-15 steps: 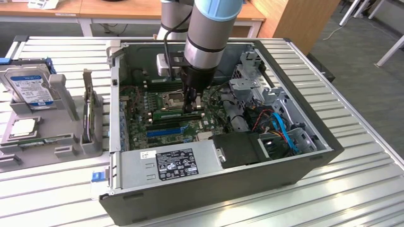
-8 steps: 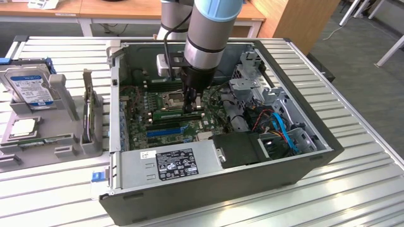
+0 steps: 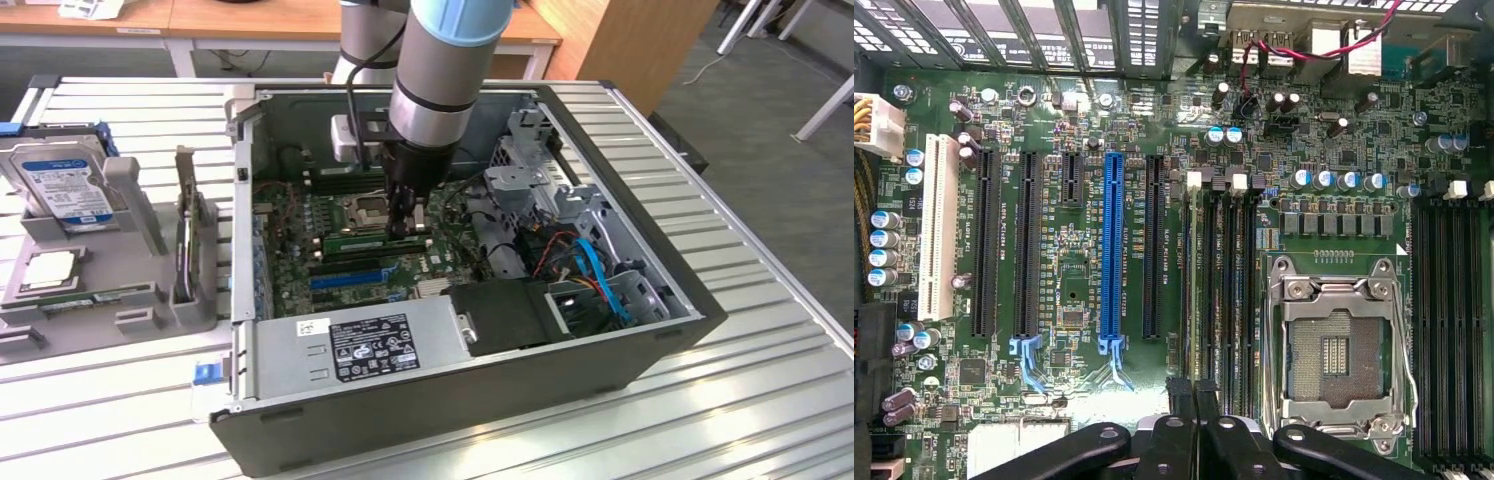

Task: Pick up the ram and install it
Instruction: 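Insert the ram into the slot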

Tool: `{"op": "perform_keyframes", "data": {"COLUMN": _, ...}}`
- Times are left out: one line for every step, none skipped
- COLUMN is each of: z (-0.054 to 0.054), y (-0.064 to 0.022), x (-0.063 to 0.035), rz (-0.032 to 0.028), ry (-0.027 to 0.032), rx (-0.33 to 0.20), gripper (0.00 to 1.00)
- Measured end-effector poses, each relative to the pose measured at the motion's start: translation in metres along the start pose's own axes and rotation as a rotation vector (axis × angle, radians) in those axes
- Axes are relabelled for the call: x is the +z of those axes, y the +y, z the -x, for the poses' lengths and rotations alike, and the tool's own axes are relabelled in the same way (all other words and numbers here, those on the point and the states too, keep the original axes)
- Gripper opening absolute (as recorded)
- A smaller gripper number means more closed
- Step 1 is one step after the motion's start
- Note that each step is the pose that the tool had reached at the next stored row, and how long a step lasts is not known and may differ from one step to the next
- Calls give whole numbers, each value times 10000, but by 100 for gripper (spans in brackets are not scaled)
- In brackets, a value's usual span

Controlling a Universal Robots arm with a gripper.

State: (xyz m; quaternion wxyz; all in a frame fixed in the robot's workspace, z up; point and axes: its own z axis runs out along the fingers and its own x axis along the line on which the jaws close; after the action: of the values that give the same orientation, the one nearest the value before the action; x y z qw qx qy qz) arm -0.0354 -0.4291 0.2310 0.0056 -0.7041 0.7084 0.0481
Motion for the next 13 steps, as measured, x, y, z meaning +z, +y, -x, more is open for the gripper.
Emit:
{"op": "perform_keyframes", "data": {"z": 0, "y": 0, "x": 0, "rz": 0, "ry": 0, "rx": 3, "gripper": 12}}
{"op": "perform_keyframes", "data": {"z": 0, "y": 0, "x": 0, "rz": 0, "ry": -1, "rx": 8, "gripper": 12}}
{"op": "perform_keyframes", "data": {"z": 0, "y": 0, "x": 0, "rz": 0, "ry": -1, "rx": 14, "gripper": 12}}
{"op": "perform_keyframes", "data": {"z": 0, "y": 0, "x": 0, "rz": -1, "ry": -1, "rx": 21, "gripper": 12}}
{"op": "perform_keyframes", "data": {"z": 0, "y": 0, "x": 0, "rz": -2, "ry": -2, "rx": 29, "gripper": 12}}
{"op": "perform_keyframes", "data": {"z": 0, "y": 0, "x": 0, "rz": -3, "ry": -3, "rx": 40, "gripper": 12}}
{"op": "perform_keyframes", "data": {"z": 0, "y": 0, "x": 0, "rz": -3, "ry": -4, "rx": 53, "gripper": 12}}
{"op": "perform_keyframes", "data": {"z": 0, "y": 0, "x": 1, "rz": -4, "ry": -5, "rx": 63, "gripper": 12}}
{"op": "perform_keyframes", "data": {"z": 0, "y": 0, "x": 1, "rz": -5, "ry": -5, "rx": 68, "gripper": 12}}
{"op": "perform_keyframes", "data": {"z": 0, "y": 0, "x": 0, "rz": -6, "ry": -5, "rx": 73, "gripper": 12}}
{"op": "perform_keyframes", "data": {"z": 0, "y": 0, "x": 0, "rz": -6, "ry": -5, "rx": 75, "gripper": 12}}
{"op": "perform_keyframes", "data": {"z": 0, "y": 0, "x": 0, "rz": -5, "ry": -4, "rx": 76, "gripper": 12}}
{"op": "perform_keyframes", "data": {"z": 0, "y": 0, "x": 0, "rz": -5, "ry": -5, "rx": 76, "gripper": 12}}
